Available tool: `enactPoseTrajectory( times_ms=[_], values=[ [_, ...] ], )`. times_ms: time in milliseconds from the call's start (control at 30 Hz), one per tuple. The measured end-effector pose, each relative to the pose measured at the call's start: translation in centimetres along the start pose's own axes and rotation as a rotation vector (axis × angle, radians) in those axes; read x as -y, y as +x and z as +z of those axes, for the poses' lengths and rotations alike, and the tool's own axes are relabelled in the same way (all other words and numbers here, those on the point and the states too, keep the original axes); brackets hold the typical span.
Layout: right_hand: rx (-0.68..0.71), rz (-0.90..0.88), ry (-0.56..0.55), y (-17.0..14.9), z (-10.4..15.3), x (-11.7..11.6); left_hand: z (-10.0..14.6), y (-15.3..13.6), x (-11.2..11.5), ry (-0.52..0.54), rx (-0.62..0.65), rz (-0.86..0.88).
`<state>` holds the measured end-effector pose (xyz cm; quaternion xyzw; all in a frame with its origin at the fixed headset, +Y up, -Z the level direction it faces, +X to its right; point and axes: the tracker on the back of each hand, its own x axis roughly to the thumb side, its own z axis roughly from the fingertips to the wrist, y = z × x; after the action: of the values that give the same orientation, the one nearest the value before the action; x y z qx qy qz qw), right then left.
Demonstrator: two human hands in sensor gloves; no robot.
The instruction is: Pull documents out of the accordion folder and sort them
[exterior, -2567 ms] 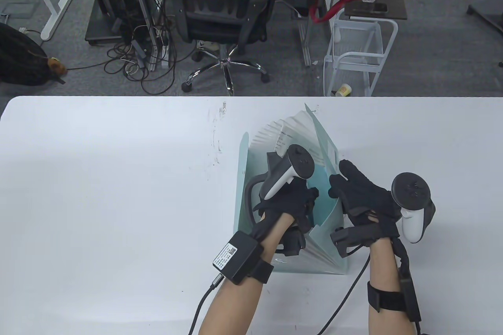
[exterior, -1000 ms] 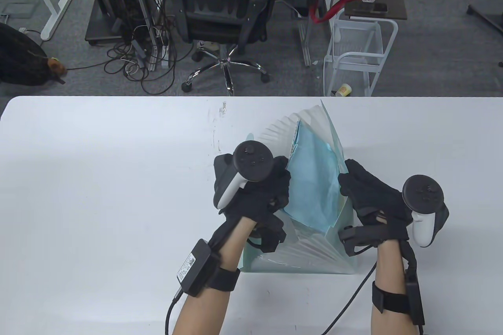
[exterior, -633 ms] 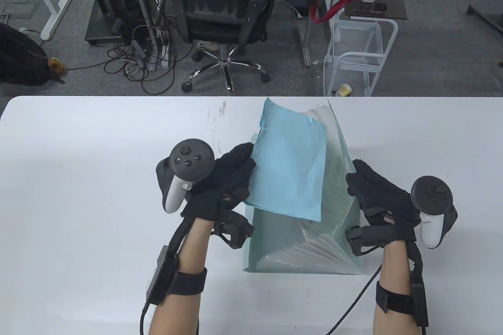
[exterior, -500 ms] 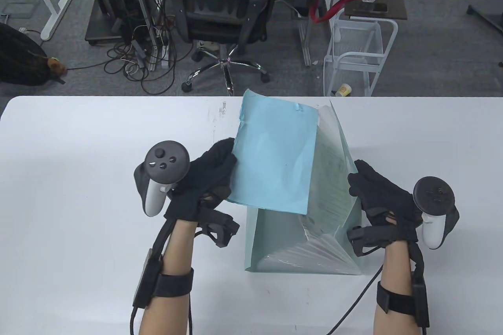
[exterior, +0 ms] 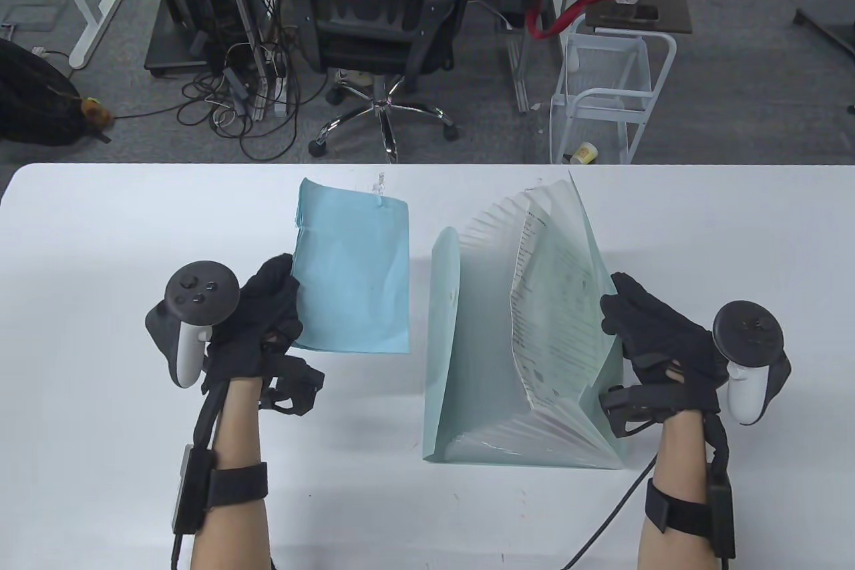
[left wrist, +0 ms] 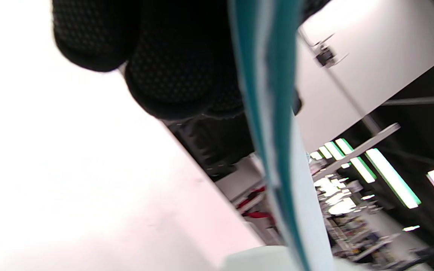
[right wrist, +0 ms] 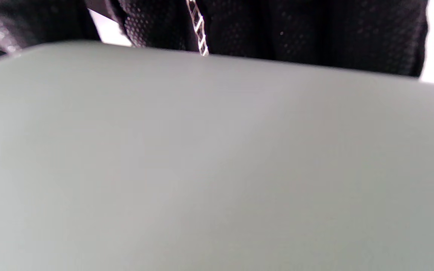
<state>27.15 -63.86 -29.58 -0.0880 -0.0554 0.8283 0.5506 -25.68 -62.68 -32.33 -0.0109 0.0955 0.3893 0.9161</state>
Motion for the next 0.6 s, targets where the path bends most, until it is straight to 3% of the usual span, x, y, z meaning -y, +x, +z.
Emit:
enactPoseTrajectory(
  times_ms=[100,267,600],
  values=[
    [0.001,0.002,0.001,0.0,0.0,0.0,-0.7,-1.9,2.2,-0.042,-0.078,-0.123],
    [0.000,0.006,-0.001,0.0,-0.1,0.0,-1.4,-3.7,5.9,-0.120,-0.129,-0.162],
    [0.001,0.012,0.004,0.1,-0.1,-0.2,-2.1,-3.5,9.8,-0.218,-0.140,-0.273]
  ],
)
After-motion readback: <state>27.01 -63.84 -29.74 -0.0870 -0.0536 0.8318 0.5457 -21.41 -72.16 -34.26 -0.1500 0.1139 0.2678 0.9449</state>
